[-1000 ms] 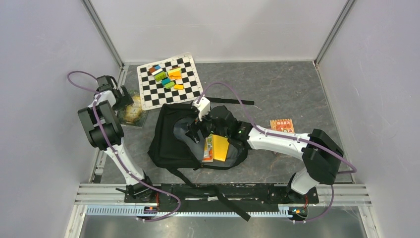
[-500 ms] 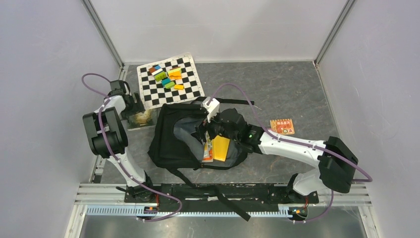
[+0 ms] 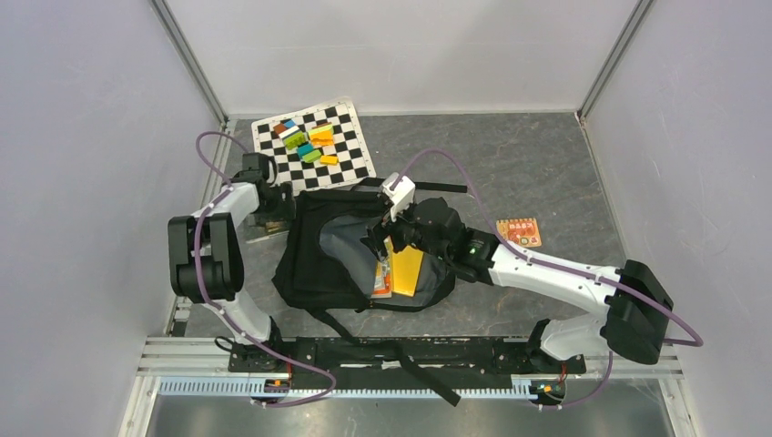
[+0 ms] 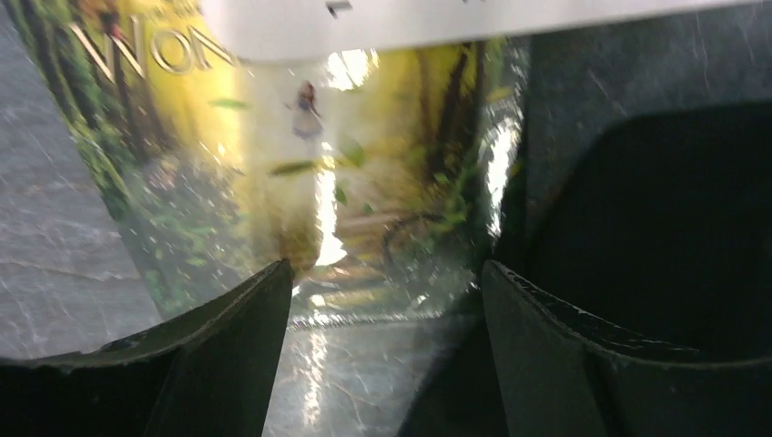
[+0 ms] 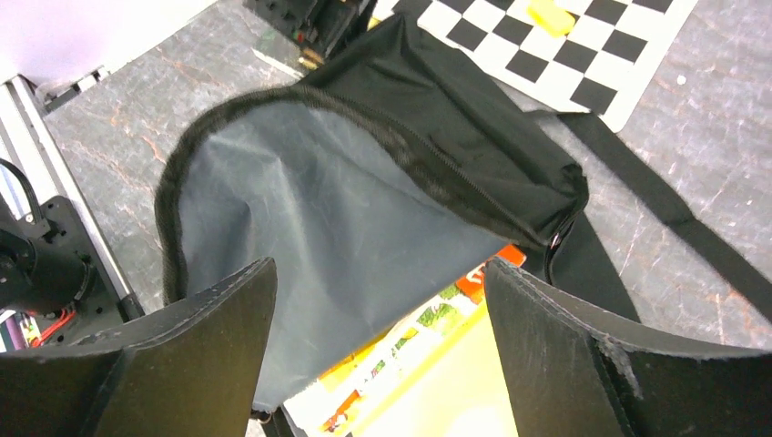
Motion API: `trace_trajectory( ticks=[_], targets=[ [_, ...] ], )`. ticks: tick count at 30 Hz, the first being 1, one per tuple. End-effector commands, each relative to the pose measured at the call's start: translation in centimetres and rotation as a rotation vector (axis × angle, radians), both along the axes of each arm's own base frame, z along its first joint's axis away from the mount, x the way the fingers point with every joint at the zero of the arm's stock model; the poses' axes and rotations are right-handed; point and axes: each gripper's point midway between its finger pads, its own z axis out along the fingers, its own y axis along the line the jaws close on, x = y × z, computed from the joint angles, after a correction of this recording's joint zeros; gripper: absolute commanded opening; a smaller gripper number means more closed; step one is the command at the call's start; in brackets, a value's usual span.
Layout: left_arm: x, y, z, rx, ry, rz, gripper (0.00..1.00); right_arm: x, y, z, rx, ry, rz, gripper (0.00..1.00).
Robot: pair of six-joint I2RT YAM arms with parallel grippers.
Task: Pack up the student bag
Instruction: Move the student bag to the center of the board.
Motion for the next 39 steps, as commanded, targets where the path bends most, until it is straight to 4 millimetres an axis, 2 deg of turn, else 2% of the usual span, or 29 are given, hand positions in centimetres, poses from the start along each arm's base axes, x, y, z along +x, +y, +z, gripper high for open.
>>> trace_trajectory(
  ticks=[1,3,6,8,12,14,18,21,27,39],
  targets=[
    [-2.5,0.1,1.8,0.045,0.026,0.044,0.84,1.0,1.0,4.9,0.037,-0.081,-0.004,0.89],
    [-3.0,0.9,3.5,0.078,-0.018,0.125,0.87,1.1,1.2,5.3,0.039,-0.085,-0.003,0.89],
    [-3.7,0.2,5.6,0.021,-0.098,0.208,0.90,1.2,1.3,5.3,0.031,-0.079,-0.005,0.89],
    [-4.6,-0.9,6.3,-0.054,-0.144,0.257,0.93,1.2,1.4,5.2,0.033,-0.069,-0.010,0.88],
    [-5.8,-4.8,7.5,-0.295,-0.267,0.271,0.95,0.7,1.4,5.3,0.059,-0.047,-0.007,0.88],
    [-6.8,-5.8,7.5,-0.353,-0.275,0.265,0.97,0.4,1.4,5.5,0.068,-0.043,-0.006,0.88],
    [-8.7,-8.4,5.2,-0.468,-0.184,0.232,0.97,-0.1,1.1,5.5,0.073,-0.039,-0.001,0.88],
    [-9.6,-9.9,3.4,-0.479,-0.126,0.205,0.95,-0.3,0.8,5.5,0.071,-0.038,0.000,0.88],
    [-10.9,-15.5,1.8,-0.501,-0.065,0.096,0.89,-0.1,-0.6,5.6,0.058,-0.057,-0.043,0.88],
    [-10.4,-21.5,4.5,-0.546,-0.145,0.047,0.88,0.2,-2.3,5.1,0.015,-0.072,-0.096,0.89]
  ],
)
